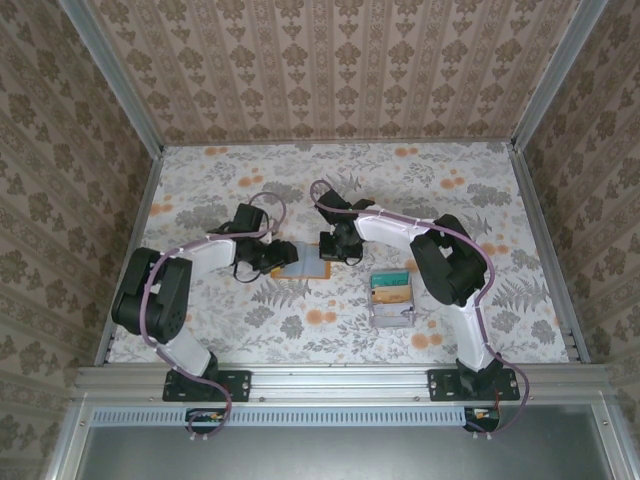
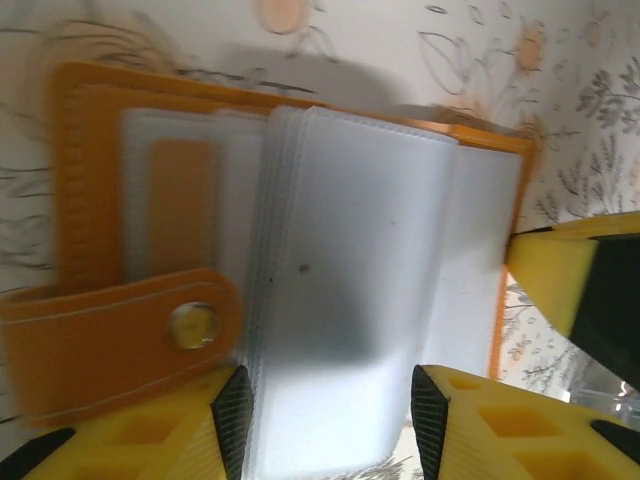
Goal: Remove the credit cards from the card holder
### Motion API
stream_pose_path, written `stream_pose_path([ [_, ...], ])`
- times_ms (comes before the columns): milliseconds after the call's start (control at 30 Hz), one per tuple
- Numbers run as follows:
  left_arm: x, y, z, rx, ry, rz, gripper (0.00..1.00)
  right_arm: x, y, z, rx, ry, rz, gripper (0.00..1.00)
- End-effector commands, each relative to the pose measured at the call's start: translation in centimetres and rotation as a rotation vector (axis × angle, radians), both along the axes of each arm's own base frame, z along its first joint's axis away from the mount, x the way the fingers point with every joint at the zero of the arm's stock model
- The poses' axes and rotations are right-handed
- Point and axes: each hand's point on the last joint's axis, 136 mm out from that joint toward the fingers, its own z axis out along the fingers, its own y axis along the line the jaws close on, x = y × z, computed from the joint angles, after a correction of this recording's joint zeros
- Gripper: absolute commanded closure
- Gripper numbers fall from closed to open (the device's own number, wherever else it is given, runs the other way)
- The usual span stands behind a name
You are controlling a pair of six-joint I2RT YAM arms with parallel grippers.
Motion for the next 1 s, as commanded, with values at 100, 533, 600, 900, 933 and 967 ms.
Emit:
stream_pose_path([
  [100,-0.5,-2.5,0.8,-0.065,0.005,-0.074,0.50,-0.8,0.3,-1.1,-0.006,0.042,0.002,1.00],
  [533,0.0,-4.9,3.1,-0.114,-0.052,-0.133,0.51,1.0,-1.1,1.9,0.011,-0.069,-0.056,1.00],
  [600,0.0,-5.7,3.3,-0.122,-0.054,-0.154,0.51,1.3,-1.8,2.7,0.012,-0.096,-0.076,1.00],
  [900,0.2,-5.9,4.0,-0.120,-0.074,-0.159,0.53,1.1,-2.5,2.9,0.020,-0.095,-0.097,1.00],
  [933,0.3,-5.4,4.0,-0.119,-0.074,-0.148,0.53,1.1,-2.3,2.8,0.025,-0.089,-0.095,1.00],
  [967,0.4,-4.9,4.0,-0.110,-0.074,-0.133,0.53,1.1,-2.2,2.6,0.025,-0.082,-0.091,1.00],
])
